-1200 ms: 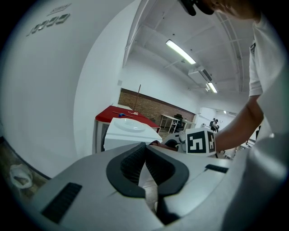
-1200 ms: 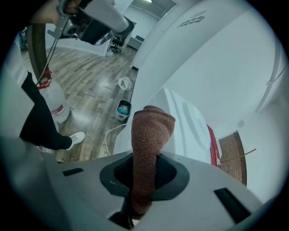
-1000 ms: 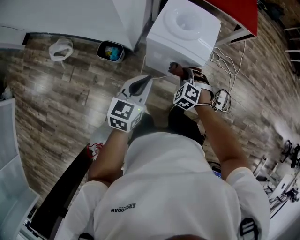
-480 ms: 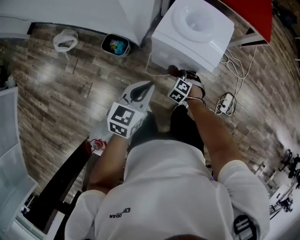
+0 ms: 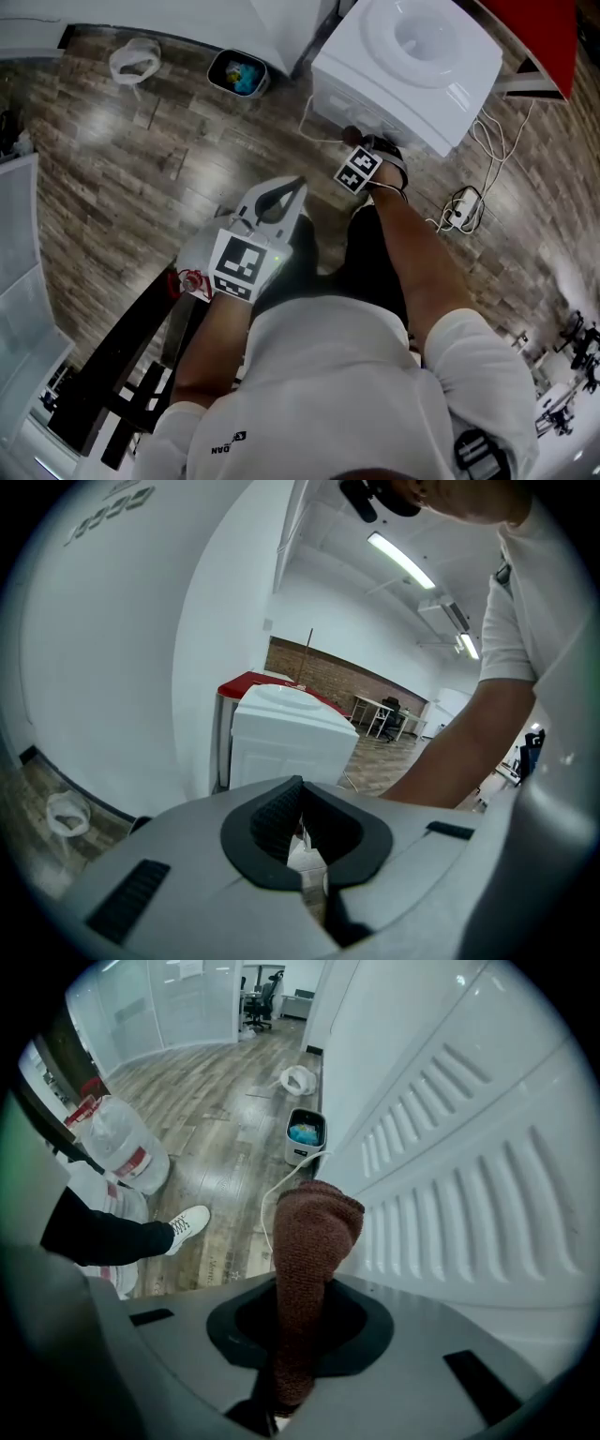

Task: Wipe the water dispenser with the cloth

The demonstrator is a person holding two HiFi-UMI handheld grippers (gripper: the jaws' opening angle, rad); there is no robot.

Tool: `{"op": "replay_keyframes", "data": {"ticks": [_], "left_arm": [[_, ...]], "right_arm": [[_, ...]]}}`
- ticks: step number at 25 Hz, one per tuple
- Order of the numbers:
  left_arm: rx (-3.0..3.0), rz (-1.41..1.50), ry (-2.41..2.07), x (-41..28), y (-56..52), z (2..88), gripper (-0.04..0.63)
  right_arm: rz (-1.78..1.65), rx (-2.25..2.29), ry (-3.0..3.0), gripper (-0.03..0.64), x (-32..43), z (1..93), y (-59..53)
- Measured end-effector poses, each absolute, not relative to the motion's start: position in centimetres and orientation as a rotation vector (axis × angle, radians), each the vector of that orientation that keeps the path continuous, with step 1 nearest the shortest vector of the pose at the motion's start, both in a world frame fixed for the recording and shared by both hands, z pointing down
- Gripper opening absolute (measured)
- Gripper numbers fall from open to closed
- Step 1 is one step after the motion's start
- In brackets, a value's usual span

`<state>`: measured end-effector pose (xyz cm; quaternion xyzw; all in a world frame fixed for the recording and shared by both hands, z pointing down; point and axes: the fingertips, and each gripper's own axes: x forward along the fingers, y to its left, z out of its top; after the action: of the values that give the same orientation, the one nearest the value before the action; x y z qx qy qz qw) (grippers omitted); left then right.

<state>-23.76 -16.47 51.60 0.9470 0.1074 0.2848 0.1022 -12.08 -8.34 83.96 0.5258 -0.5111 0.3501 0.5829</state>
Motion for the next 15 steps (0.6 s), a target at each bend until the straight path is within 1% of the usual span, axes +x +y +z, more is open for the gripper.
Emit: {"op": "replay_keyframes", "data": {"ticks": [8, 15], "left_arm": [[2.796, 0.893, 0.254, -25.0, -17.6, 52.7, -0.008], [2.793, 0.891, 0.223, -25.3, -18.3, 53.0, -0.008]], "right_arm": [[0.87, 1.207, -1.177, 0.054, -12.1, 88.1, -8.5], [0.863, 1.207, -1.202, 0.054, -12.6, 88.0, -8.6]]}}
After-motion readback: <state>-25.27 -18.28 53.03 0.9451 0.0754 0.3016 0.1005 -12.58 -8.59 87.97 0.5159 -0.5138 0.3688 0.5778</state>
